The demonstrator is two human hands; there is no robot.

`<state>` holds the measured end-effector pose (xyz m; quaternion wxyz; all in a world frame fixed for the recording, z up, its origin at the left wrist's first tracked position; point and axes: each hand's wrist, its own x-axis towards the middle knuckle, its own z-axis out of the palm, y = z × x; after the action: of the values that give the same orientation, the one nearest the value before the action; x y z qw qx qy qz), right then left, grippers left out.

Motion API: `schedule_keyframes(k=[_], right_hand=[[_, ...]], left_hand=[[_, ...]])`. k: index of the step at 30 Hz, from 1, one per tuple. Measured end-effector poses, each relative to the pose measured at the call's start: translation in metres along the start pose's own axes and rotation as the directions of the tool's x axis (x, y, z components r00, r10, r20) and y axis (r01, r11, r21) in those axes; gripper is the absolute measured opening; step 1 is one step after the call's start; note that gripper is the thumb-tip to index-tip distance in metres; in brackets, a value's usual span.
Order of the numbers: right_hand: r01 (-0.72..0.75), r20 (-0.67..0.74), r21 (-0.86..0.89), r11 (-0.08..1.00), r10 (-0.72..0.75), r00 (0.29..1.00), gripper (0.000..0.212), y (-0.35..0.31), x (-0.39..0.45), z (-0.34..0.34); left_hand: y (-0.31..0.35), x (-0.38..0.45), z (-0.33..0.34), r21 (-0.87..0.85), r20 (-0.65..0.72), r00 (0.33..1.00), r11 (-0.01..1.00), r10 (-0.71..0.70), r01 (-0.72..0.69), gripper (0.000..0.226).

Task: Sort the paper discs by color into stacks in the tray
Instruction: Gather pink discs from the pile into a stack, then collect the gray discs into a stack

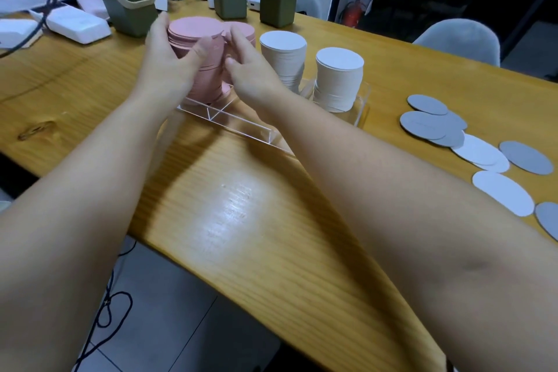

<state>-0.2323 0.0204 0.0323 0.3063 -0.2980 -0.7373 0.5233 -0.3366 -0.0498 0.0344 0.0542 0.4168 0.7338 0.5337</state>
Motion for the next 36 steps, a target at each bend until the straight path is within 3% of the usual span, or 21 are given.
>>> schedule_keyframes(k=[4,11,14,20,23,28,31,34,36], right_hand=[[-0.059,0.061,-0.051,0.997,0.062,0.996,0.078,-0.004,0.0,0.006],[-0.037,0.09,-0.03,0.999,0.039,0.995,0.082,-0.004,-0.002,-0.004],[-0.04,0.085,-0.028,0.999,0.042,0.996,0.075,-0.003,-0.015,-0.014],[0.034,-0.043,-0.255,0.966,-0.047,0.998,0.043,0.007,-0.061,-0.051],[0.042,-0.088,-0.347,0.937,-0.077,0.993,0.034,0.004,-0.088,-0.084],[0.021,-0.042,-0.53,0.848,-0.051,0.998,0.029,0.004,-0.147,-0.143],[-0.01,-0.05,-0.627,0.779,-0.027,0.998,0.026,0.01,-0.186,-0.181],[-0.052,-0.106,-0.663,0.746,-0.025,0.994,0.02,0.015,-0.226,-0.215],[-0.088,-0.136,-0.669,0.738,-0.005,0.991,0.018,0.018,-0.252,-0.233]], left_hand=[[0.002,-0.001,0.003,-0.023,-0.058,0.998,1.0,-0.002,0.001,0.067],[-0.004,-0.005,0.002,-0.066,-0.056,0.998,0.997,0.035,-0.039,0.072],[-0.004,-0.014,0.002,-0.012,-0.059,0.998,0.999,0.035,-0.036,0.085],[0.016,-0.061,0.016,0.106,-0.042,0.986,0.982,0.163,-0.158,0.087],[0.041,-0.086,0.033,0.078,0.006,0.988,0.984,0.157,-0.157,0.075],[0.078,-0.125,0.061,-0.061,0.165,0.953,0.967,0.253,-0.246,0.041],[0.098,-0.149,0.08,-0.226,0.441,0.84,0.945,0.315,-0.236,0.019],[0.114,-0.173,0.095,-0.245,0.703,0.596,0.919,0.388,-0.309,0.023],[0.125,-0.188,0.102,-0.27,0.802,0.43,0.893,0.415,-0.359,0.026]])
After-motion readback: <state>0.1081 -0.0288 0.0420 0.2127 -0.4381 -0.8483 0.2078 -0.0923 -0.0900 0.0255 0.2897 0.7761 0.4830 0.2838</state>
